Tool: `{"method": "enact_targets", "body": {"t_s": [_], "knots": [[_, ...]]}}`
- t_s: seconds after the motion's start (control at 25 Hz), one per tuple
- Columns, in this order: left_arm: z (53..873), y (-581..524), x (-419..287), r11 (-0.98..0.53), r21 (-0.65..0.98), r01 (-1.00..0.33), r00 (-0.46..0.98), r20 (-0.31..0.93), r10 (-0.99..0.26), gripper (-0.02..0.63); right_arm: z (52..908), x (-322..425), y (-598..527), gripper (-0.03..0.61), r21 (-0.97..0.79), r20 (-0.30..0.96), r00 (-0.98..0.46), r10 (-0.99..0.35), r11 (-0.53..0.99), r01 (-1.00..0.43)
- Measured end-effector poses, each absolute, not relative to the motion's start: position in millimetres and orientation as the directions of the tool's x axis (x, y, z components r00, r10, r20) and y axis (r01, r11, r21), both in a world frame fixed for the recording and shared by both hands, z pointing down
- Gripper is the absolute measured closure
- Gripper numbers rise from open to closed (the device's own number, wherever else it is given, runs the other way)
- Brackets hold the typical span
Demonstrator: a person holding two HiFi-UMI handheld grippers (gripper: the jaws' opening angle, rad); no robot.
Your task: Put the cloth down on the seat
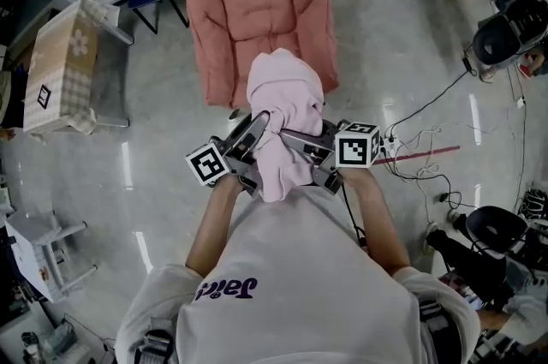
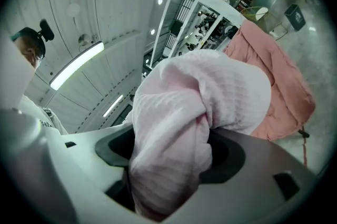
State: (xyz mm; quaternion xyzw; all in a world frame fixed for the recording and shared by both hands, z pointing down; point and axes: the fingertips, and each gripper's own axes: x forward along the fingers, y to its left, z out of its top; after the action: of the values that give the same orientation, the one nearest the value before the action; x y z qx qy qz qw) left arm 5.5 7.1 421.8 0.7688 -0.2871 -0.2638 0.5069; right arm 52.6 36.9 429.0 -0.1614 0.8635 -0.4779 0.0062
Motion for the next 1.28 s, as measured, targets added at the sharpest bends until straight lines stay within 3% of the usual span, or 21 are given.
{"method": "enact_targets", "body": {"t_s": [0.4,0.72,1.28], "knots": [[468.0,-48.2,-12.3,-0.247,0.935,-0.255,0.707,0.006,-0.708,0.327,475.9,37.2,-17.7,0.256,-0.853,0.231,-0.950,-0.212,0.425,-0.303],[507.0,-142.4,-33.7,-0.220,0.948,-0.230,0.769,0.039,-0.638,0.327,514.2,12.5,-109.1,0.256,-0.869,0.253,-0.931,-0.264,0.361,-0.339],[639.1,-285.5,-74.9,-0.144,0.946,-0.290,0.796,0.155,-0.586,0.339,645.3,-27.0,-248.8,0.255,-0.883,0.340,-0.912,-0.232,0.254,-0.394]]}}
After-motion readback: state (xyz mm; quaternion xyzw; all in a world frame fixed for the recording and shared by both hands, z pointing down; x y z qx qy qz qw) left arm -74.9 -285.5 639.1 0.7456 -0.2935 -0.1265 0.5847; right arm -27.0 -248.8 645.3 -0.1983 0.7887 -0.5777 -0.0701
